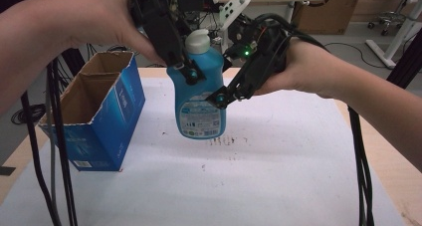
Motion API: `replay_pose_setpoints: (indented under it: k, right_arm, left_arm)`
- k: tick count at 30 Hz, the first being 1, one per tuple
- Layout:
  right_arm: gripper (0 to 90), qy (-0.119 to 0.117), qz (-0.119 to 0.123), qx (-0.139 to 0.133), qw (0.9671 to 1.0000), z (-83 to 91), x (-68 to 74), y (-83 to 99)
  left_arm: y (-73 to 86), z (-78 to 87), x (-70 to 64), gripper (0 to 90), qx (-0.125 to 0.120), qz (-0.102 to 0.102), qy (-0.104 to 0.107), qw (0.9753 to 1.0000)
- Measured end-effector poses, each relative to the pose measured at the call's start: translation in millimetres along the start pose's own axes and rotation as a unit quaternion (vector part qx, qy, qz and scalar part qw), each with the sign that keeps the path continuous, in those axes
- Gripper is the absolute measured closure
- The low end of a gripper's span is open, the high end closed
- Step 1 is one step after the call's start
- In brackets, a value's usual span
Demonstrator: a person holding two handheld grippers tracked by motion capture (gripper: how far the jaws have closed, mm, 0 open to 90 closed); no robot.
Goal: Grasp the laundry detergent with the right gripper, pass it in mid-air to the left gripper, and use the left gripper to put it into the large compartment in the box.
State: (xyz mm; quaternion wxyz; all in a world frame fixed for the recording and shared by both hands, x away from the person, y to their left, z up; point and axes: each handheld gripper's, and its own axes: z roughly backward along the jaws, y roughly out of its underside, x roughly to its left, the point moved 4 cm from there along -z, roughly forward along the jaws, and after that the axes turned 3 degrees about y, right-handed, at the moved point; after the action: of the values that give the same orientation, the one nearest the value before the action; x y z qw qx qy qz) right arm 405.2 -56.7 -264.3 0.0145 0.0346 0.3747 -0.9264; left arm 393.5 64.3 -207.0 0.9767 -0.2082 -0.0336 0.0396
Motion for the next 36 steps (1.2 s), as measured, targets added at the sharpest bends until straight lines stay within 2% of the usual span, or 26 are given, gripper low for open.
replay_pose_setpoints:
  k: [7,12,19,26,32,36]
  right_arm:
    - [21.9,0.018,-0.019,0.018,0.9995,2.8,-4.5,12.1]
    - [21.9,0.031,-0.048,0.036,0.9977,8.3,-8.8,24.5]
    - [21.9,0.052,-0.063,0.076,0.9938,12.3,-11.1,39.8]
    - [21.9,0.06,-0.071,0.09,0.9916,16.5,-12.3,50.3]
    - [21.9,0.076,-0.086,0.1,0.9884,26.3,-14.9,59.6]
    - [21.9,0.088,-0.095,0.109,0.9856,31.5,-15.6,65.5]
  left_arm:
    - [5.4,6.6,0.3,38.1,-0.004,0.014,-0.006,0.9999]
    - [11.9,13.3,1.6,38.1,-0.013,0.029,-0.016,0.9994]
    - [23.0,26.2,4.9,38.1,-0.016,0.048,-0.036,0.9981]
    - [33.4,42.0,6.4,38.2,-0.022,0.072,-0.052,0.9958]
    - [49.0,68.1,7.8,38.2,-0.03,0.113,-0.084,0.9896]
    - [61.1,85.4,8.5,38.2,-0.041,0.145,-0.106,0.9829]
